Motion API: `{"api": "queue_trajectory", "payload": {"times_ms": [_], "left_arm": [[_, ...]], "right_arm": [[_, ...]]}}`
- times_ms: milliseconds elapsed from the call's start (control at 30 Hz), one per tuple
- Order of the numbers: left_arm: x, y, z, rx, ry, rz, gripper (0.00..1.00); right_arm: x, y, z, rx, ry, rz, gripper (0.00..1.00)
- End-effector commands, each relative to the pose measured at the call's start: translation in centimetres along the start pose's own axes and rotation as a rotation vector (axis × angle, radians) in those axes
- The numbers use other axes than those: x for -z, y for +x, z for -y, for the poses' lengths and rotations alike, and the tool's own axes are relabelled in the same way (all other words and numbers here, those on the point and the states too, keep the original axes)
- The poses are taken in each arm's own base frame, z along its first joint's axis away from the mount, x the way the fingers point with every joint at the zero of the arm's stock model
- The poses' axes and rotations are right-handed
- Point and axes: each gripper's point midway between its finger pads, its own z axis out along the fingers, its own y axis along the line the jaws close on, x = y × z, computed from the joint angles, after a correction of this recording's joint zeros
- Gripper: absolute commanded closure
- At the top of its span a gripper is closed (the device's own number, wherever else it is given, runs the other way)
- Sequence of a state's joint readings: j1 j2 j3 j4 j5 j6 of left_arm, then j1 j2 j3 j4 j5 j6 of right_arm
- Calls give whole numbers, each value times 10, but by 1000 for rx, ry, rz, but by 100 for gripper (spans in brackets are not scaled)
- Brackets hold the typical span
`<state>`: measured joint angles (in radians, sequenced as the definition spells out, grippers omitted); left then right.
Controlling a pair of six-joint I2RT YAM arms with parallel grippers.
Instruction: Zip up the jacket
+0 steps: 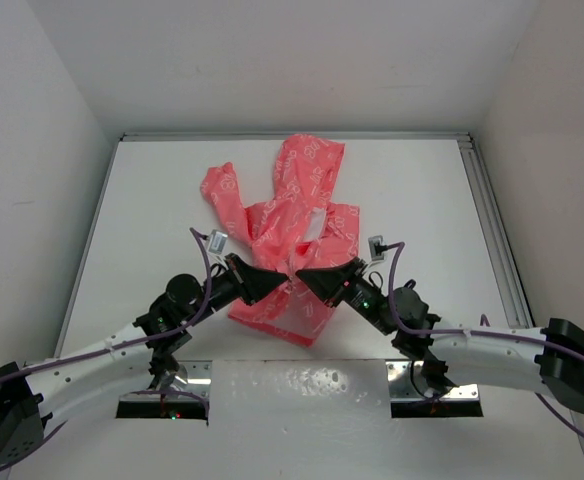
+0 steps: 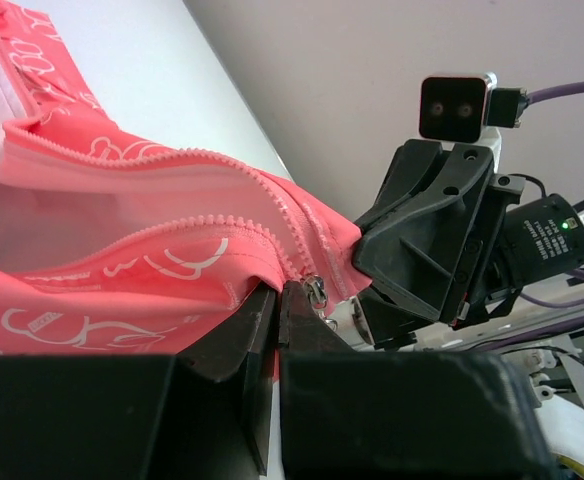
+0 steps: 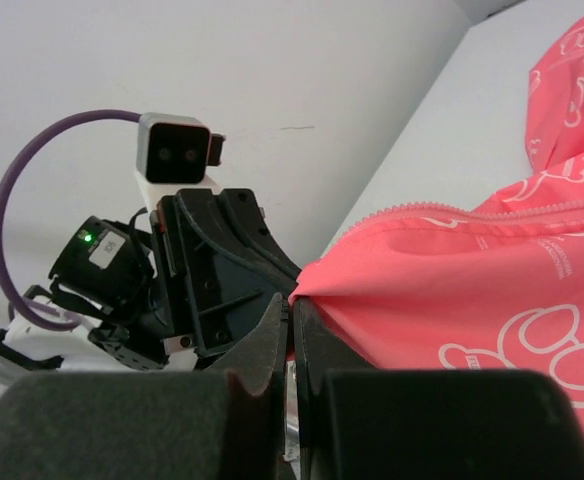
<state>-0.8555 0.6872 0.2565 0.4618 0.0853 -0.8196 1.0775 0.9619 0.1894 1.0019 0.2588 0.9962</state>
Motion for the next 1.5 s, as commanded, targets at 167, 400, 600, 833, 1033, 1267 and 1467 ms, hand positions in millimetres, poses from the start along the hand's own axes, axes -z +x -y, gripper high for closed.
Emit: {"api": "queue_trajectory", "payload": {"times_ms": [167,400,600,833,1033,1267,1467], "left_arm": [[0,-11,31,-9,113,8,100],[5,-5,37,30,160,-11,100],[9,-4,43,70,203,-10,100],[10,-5,49,93,221,-12,100],[8,4,43,102,200,-54,100],[8,11,41,101,194,-90,100],[9,11,45,100,204,-102,100]], "right_arm": [[-3,-15,7,-6,55,75,100],[-8,-14,3,14,47,67,100],[-3,-7,2,11,8,50,100],[8,-4,1,-15,-21,38,100],[13,9,8,3,56,-69,57],[18,21,6,1,107,-191,34],[32,28,10,20,143,-268,30]]}}
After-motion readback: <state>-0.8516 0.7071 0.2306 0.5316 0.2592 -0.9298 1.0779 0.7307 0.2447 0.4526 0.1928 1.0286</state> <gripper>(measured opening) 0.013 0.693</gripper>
